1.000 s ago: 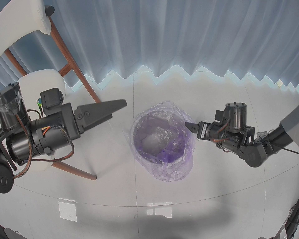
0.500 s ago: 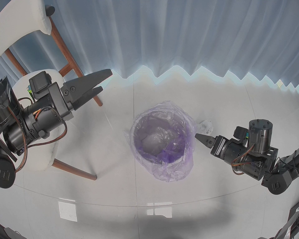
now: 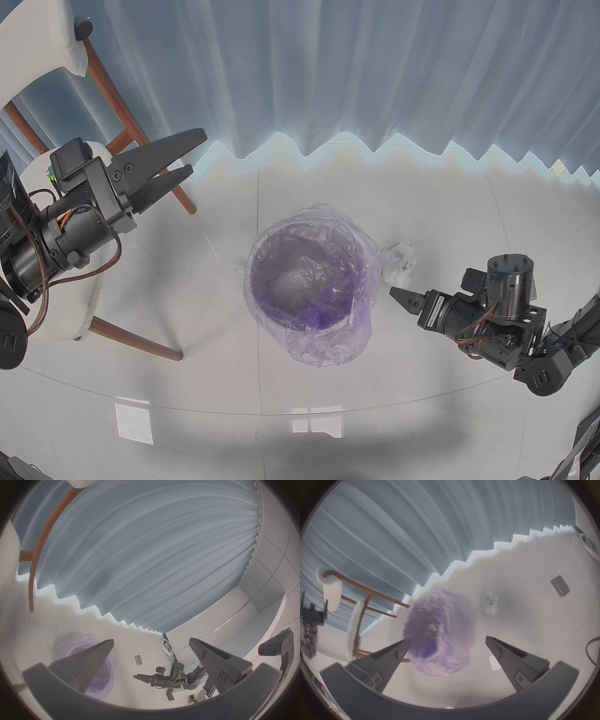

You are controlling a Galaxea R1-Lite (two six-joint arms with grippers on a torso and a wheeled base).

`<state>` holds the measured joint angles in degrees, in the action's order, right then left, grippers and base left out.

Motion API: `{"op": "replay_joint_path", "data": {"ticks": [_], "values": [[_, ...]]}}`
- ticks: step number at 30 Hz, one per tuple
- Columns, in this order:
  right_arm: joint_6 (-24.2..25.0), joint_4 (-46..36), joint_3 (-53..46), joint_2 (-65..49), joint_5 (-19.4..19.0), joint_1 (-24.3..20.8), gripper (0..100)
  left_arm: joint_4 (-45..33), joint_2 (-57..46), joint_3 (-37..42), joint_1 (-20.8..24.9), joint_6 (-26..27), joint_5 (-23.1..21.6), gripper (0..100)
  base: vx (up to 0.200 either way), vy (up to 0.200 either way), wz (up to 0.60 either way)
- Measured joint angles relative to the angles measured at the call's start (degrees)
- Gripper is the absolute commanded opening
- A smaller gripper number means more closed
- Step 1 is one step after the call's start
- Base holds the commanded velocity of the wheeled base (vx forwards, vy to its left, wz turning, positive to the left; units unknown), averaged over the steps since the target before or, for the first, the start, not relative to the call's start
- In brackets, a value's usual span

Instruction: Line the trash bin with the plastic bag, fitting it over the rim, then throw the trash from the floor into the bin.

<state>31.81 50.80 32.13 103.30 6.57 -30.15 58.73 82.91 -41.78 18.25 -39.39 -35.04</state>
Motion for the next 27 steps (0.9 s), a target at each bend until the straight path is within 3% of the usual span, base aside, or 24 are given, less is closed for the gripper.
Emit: {"op": "replay_joint_path", "data": {"ticks": [6, 14, 17, 22, 27], "values": [[-3.54, -0.05, 3.34, 8.50, 1.37, 1.34, 100, 0.00, -0.52, -0.48, -3.82, -0.16, -3.34, 100, 0.000, -0.200, 0.00], [-6.96, 0.13, 10.56, 19.55, 1.41, 3.13, 100, -0.05, -1.21, -0.72, -6.38, -0.11, -4.43, 100, 0.000, -0.200, 0.00], [-8.72, 0.02, 14.52, 23.32, 1.34, 3.45, 100, -0.27, -1.66, -0.63, -7.12, -0.10, -4.51, 100, 0.200, -0.200, 0.00], [-10.76, -1.16, 20.87, 28.20, 1.28, 4.30, 100, -2.73, -3.50, -0.39, -10.24, -0.07, -4.92, 100, 0.200, 0.000, 0.00], [-11.14, -2.93, 26.82, 31.62, 0.73, 4.99, 100, -7.08, -5.51, -0.37, -14.15, 0.06, -9.63, 100, 0.200, 0.000, 0.00]]}}
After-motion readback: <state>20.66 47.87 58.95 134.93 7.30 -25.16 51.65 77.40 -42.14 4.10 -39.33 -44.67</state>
